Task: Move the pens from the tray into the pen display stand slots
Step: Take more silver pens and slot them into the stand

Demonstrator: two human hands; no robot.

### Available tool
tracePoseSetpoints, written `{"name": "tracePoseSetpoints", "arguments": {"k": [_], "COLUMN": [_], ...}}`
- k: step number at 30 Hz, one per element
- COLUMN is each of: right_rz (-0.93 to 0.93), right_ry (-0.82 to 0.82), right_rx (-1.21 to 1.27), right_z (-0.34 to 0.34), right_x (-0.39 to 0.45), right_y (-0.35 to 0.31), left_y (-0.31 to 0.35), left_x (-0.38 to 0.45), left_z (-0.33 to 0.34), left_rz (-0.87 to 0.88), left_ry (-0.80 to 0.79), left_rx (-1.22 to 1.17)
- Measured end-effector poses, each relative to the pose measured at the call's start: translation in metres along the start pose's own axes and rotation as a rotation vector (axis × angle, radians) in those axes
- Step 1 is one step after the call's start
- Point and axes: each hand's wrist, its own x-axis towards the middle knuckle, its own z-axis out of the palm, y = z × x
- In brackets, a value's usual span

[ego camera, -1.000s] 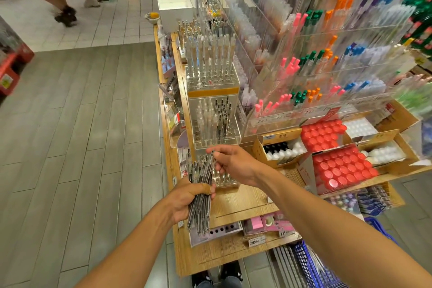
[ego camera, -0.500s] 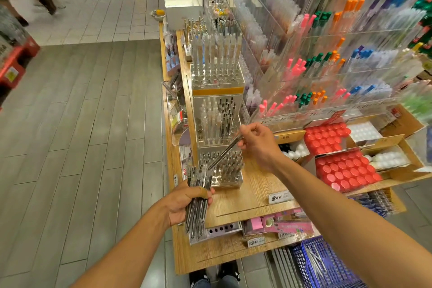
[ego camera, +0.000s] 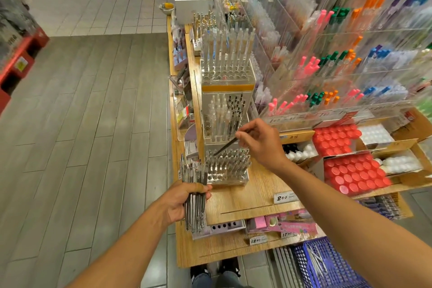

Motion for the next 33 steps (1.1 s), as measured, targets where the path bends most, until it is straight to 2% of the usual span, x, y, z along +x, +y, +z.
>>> {"name": "tracePoseSetpoints", "arguments": {"k": [6, 10, 13, 18, 33], "right_rz": [-0.022, -0.059, -0.019, -0.028, -0.125], "right_ry": [-0.226, -0.246, -0.269, -0.237, -0.409], "right_rx": [-0.295, -0.395, -0.433, -0.502, -0.834], "right_z": [0.007, 0.014, 0.018, 0.024, 0.046], "right_x": [-0.006, -0.007, -0.007, 0.001, -0.008], "right_y": [0.016, 0.029, 0.035, 0.036, 0.040], "left_y": [0.000, 0.000, 0.000, 0.001, -0.001], "left_x": [0.000, 0.000, 0.000, 0.000, 0.000], "left_z": [-0.001, 0.003, 0.004, 0.005, 0.003], "left_rz": [-0.017, -0.035, -0.031, -0.028, -0.005], "left_ry": [-0.012, 0.007, 0.017, 0.012, 0.017], "left_rx": [0.000, 0.017, 0.018, 0.013, 0.004]}}
